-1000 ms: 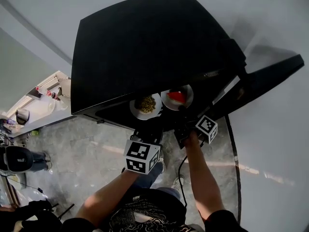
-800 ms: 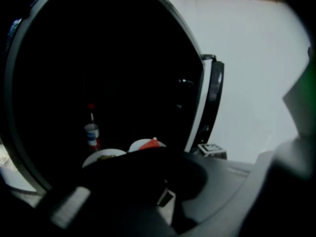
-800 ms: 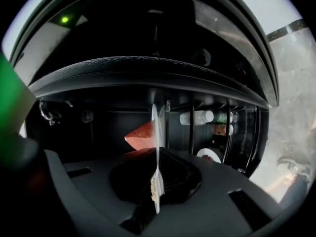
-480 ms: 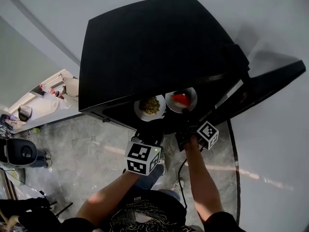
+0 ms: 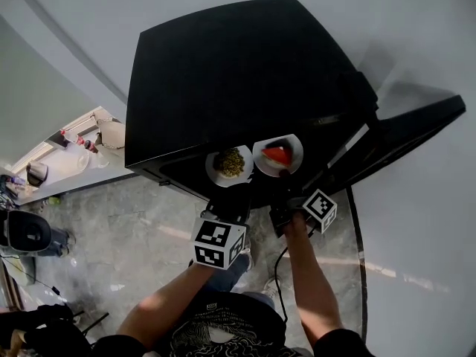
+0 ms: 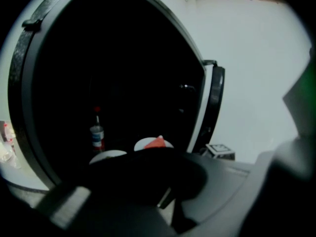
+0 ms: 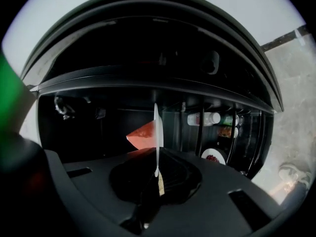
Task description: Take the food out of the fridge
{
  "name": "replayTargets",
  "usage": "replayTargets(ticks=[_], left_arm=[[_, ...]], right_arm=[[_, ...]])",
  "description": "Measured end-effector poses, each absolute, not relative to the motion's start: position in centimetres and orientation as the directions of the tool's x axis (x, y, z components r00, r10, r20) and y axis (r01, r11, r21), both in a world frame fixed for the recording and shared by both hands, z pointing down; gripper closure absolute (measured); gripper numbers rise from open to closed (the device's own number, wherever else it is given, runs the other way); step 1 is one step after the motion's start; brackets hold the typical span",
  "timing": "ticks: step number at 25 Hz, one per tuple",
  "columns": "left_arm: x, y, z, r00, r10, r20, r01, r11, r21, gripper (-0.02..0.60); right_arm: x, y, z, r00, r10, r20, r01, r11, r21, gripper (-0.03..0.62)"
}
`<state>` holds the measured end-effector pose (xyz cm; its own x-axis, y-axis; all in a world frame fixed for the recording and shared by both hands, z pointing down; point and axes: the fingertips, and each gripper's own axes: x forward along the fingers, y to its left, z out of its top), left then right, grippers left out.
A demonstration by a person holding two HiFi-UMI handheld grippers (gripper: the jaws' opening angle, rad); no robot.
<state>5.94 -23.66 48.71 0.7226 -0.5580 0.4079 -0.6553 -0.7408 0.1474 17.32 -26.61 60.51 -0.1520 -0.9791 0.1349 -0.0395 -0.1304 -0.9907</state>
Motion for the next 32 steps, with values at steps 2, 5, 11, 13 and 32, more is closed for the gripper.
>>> replayTargets(ticks=[2,5,11,13,32], left_arm=[[5.9,-23.4,48.1,0.721,-0.568,0.397,-0.66,-0.738,0.143,0.58],[5.8,-22.9,46.9,0.72,-0.585,0.372,-0.667,-0.732,0.139,0.58],[5.6,-20.9,44.8,0.707,-0.625,0.329,-0.691,-0.709,0.138,0.58],[5.4,-20.1,43.9,0.704,-0.637,0.315,-0.698,-0.702,0.139,0.58],[3.4,-15.8,37.3,0.673,-0.713,0.196,-0.739,-0.662,0.128,0.58]], right_arm=[[16.8,-26.0,59.6,-0.168,-0.978,0.127,-0.049,-0.12,-0.992,0.583],[15.8,-24.8,57.9,-0.195,-0.975,0.11,-0.048,-0.103,-0.994,0.583],[14.6,-20.7,53.9,-0.261,-0.96,0.101,-0.061,-0.087,-0.994,0.583],[14.4,-19.1,52.1,-0.276,-0.957,0.093,-0.063,-0.078,-0.995,0.583],[14.6,-7.2,34.7,-0.4,-0.916,0.037,-0.099,0.003,-0.995,0.583]])
